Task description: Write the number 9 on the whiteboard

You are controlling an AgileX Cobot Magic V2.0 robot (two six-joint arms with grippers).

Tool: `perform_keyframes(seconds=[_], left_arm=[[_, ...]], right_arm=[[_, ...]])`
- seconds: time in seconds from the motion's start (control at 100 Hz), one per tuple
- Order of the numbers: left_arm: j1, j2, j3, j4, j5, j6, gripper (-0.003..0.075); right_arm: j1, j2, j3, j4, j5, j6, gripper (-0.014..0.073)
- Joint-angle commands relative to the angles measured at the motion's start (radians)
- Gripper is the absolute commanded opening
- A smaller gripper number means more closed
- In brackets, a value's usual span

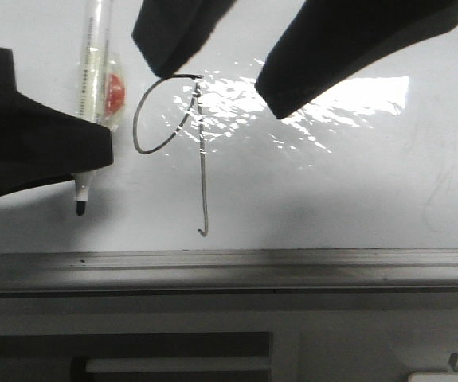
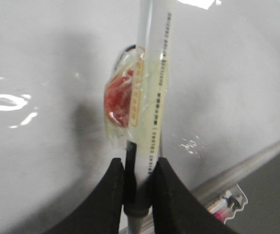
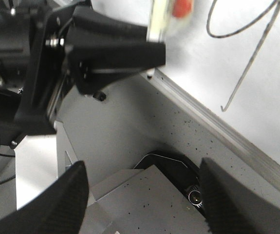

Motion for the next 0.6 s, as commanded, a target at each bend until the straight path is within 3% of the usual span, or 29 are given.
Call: perform_keyframes(seconds=[0.0,0.17,0.59], left_arm=[[-0.004,-0.01,-0.028,-0.069,-0.042,-0.009,-0.002],[-0.004,-0.009,-0.027,-0.154,0.062,-0.009,-0.002],[-0.004,-0.009,-0.027,-0.156,0.057,0.001,-0.0015]], right_arm=[[-0.001,-0.026,-0.032,0.018,-0.032,0.001,0.043],[-0.001,-0.026,-0.032,0.02,-0.028,0.001,0.043],[-0.001,-0.026,-0.032,0.02,-0.012,0.001,0.043]])
